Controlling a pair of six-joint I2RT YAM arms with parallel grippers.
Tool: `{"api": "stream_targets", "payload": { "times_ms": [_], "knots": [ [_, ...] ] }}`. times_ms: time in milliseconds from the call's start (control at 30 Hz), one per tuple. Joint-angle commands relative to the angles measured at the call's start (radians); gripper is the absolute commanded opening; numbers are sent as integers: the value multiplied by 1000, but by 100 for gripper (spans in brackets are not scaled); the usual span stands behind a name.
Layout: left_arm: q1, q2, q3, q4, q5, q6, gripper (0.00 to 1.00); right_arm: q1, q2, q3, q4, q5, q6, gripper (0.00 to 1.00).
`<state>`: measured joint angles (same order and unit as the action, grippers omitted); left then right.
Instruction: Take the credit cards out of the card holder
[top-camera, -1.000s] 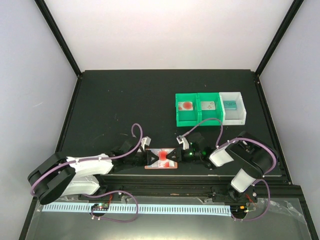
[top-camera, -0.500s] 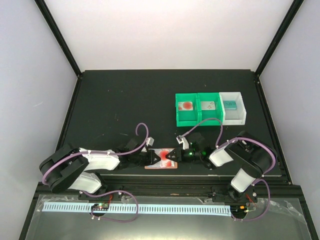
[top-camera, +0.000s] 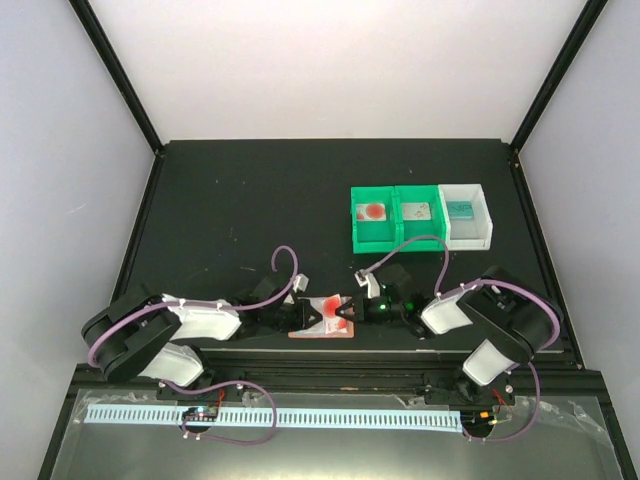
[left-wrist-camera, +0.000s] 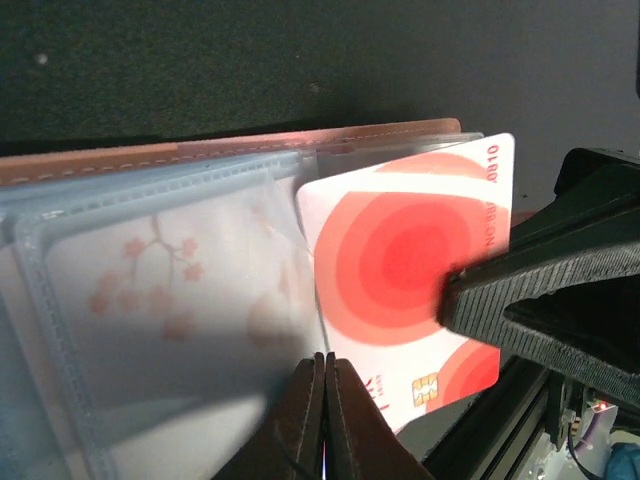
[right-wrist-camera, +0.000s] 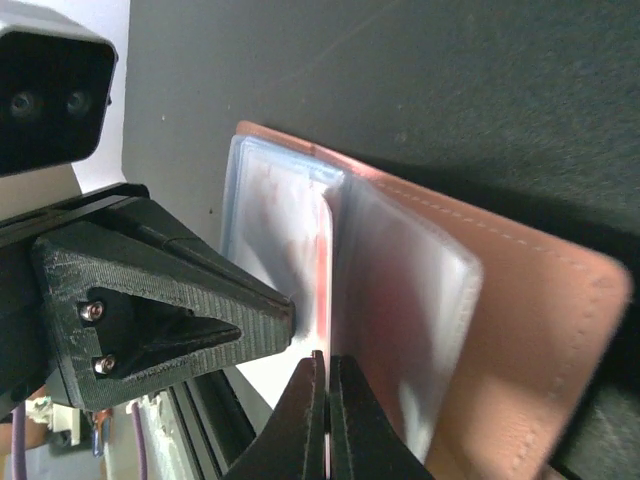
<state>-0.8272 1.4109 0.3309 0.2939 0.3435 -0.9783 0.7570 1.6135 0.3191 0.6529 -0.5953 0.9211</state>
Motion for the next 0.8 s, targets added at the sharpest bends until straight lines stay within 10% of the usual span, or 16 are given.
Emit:
{"api": "stream_targets", "payload": {
  "times_ms": [0,433,767],
  "knots": [
    [-8,-9,-54,-139,-67,-21,3,-4,-52,-20,-89,76,-31,1],
    [-9,-373,-71,-90,-14,-89,49,-5,-298,-22,-153,17,15,1],
    [-14,-641,-80,-59,-31,-107,54,17,-554,21,-139,-55,142,1]
  ]
}}
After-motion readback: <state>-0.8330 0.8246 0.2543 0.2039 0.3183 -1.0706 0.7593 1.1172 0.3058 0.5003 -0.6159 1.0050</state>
